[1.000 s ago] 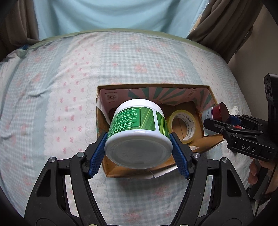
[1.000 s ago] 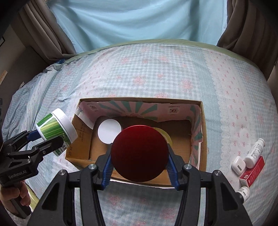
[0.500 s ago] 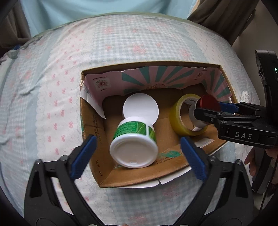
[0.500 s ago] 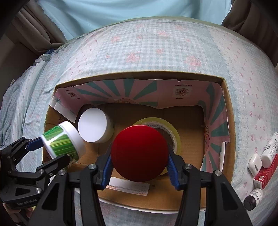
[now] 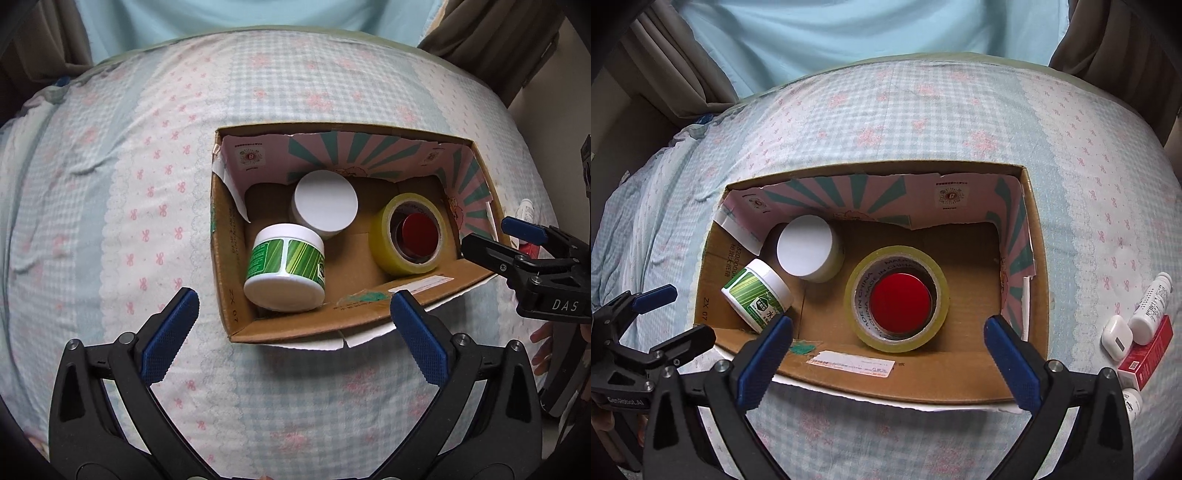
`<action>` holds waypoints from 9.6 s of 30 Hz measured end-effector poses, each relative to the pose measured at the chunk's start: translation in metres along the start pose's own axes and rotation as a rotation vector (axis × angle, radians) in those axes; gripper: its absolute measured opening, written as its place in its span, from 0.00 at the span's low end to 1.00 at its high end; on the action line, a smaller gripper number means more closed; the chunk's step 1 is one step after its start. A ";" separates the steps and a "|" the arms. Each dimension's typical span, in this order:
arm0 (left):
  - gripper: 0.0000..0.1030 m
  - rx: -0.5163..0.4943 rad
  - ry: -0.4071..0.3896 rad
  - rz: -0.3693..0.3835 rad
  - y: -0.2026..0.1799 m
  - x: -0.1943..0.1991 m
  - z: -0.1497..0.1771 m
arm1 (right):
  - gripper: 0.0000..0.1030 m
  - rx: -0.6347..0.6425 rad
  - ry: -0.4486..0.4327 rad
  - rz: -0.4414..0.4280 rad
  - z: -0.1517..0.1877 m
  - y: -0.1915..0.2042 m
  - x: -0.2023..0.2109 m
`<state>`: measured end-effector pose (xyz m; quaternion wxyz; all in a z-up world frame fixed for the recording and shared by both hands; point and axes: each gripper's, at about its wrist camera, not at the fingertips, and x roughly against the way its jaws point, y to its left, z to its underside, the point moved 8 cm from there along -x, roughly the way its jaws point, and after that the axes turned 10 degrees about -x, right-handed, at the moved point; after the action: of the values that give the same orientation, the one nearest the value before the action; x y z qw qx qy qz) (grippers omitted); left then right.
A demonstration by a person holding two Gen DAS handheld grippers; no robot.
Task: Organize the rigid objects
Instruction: 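Release the green-labelled jar in the box while right gripper drops the red jar inside the tape roll, then lift both grippers away from the box, then close left gripper on the white pill bottle while right gripper grasps the black-and-white jar, then carry the white bottle with left gripper while right gripper carries the jar into the box, then open left gripper releasing the bottle while right gripper releases the jar in the box, then move both grippers from the box toward the earbud case and red box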
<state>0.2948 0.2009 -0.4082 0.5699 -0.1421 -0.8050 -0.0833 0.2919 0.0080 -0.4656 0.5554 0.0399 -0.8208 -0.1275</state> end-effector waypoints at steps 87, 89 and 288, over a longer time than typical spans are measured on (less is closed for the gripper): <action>0.76 -0.795 0.460 0.130 -0.535 -0.223 -0.167 | 0.73 -0.940 0.088 -0.114 0.113 -0.363 0.018; 0.74 -0.779 0.480 0.144 -0.533 -0.228 -0.164 | 0.70 -0.957 0.099 -0.117 0.113 -0.367 0.015; 0.98 -0.464 0.240 0.103 -0.424 -0.139 -0.099 | 0.98 -0.803 0.160 0.097 0.012 -0.383 0.073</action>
<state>0.2893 -0.2480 -0.4934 0.6172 -0.2988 -0.6826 -0.2526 0.2241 -0.3748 -0.5016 0.5941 -0.2088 -0.6611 -0.4078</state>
